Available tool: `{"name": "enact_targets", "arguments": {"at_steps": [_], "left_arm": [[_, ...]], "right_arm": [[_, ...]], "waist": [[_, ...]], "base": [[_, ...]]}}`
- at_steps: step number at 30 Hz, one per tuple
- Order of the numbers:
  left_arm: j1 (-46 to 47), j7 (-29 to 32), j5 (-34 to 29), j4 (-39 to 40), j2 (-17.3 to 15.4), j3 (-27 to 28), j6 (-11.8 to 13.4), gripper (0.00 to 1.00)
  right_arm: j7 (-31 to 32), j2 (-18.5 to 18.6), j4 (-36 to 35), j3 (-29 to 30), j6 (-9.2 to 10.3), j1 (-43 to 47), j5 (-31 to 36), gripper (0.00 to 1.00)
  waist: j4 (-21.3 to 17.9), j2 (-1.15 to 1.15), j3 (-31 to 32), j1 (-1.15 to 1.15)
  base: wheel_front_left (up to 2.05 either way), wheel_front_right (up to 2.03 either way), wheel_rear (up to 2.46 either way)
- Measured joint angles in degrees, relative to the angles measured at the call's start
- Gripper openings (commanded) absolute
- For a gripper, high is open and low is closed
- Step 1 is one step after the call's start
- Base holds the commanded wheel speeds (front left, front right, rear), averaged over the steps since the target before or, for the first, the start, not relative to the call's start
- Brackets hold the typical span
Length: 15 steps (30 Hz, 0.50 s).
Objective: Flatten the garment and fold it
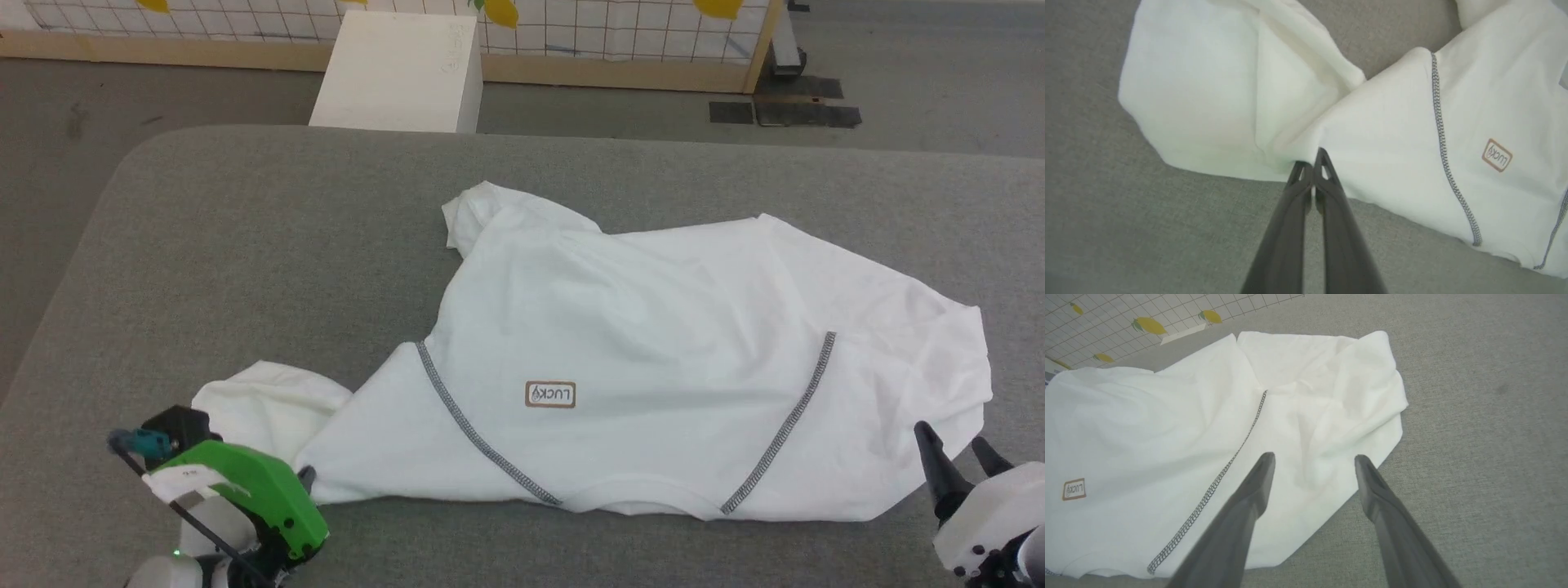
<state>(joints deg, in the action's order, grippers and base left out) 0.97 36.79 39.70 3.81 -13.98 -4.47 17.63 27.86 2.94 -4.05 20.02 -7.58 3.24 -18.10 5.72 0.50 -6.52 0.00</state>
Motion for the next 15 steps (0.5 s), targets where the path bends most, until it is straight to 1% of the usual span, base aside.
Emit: {"name": "enact_targets", "arguments": {"at_steps": [4, 5, 6, 8, 10, 13, 15], "left_arm": [[-0.15, -1.4, 0.24, -5.54, 1.46, 0.31, 0.12, 0.0], [-0.14, -2.23, 0.45, -6.26, 1.65, 0.57, 0.08, 0.64], [-0.13, -2.63, 0.63, -6.62, 1.71, 0.78, 0.07, 1.0], [-0.1, -3.69, 0.65, -6.36, 1.59, 1.46, 0.07, 1.0], [-0.01, -4.24, 0.53, -4.26, 0.97, 2.1, 0.07, 1.0], [0.76, -5.59, -1.75, 0.62, -0.76, 2.27, 0.08, 1.0], [2.35, -6.25, -3.59, 3.52, -2.41, 1.54, -0.47, 1.0]], "right_arm": [[-0.15, -0.01, 0.48, -0.97, 0.0, -0.19, -0.02, 1.0], [-0.18, -0.03, 0.6, -1.14, 0.0, -0.27, -0.02, 1.0], [-0.22, -0.03, 0.69, -1.16, 0.0, -0.3, -0.02, 1.0], [-0.25, -0.02, 1.0, -1.04, 0.0, -0.3, -0.1, 1.0], [-0.42, -0.03, 1.14, -1.01, 0.0, -0.29, -0.1, 1.0], [-0.42, -0.02, 1.19, -0.86, 0.0, -0.27, -0.1, 1.0], [-0.41, -0.03, 1.16, -0.9, 0.0, -0.27, -0.1, 1.0]], "waist": [[-0.53, 0.0, -0.34, 0.0], [-0.76, 0.0, -0.39, 0.0], [-0.93, 0.0, -0.4, 0.0], [-1.23, 0.0, -0.27, 0.0], [-1.5, 0.0, -0.11, 0.0], [-1.84, 0.0, 0.14, 0.0], [-2.11, 0.0, 0.13, 0.0]], "base": [[0.0, 0.0, 0.0], [0.0, 0.0, 0.0], [0.0, 0.0, 0.0], [0.0, 0.0, 0.0], [0.0, 0.0, 0.0], [0.0, 0.0, 0.0], [0.0, 0.0, 0.0]]}}
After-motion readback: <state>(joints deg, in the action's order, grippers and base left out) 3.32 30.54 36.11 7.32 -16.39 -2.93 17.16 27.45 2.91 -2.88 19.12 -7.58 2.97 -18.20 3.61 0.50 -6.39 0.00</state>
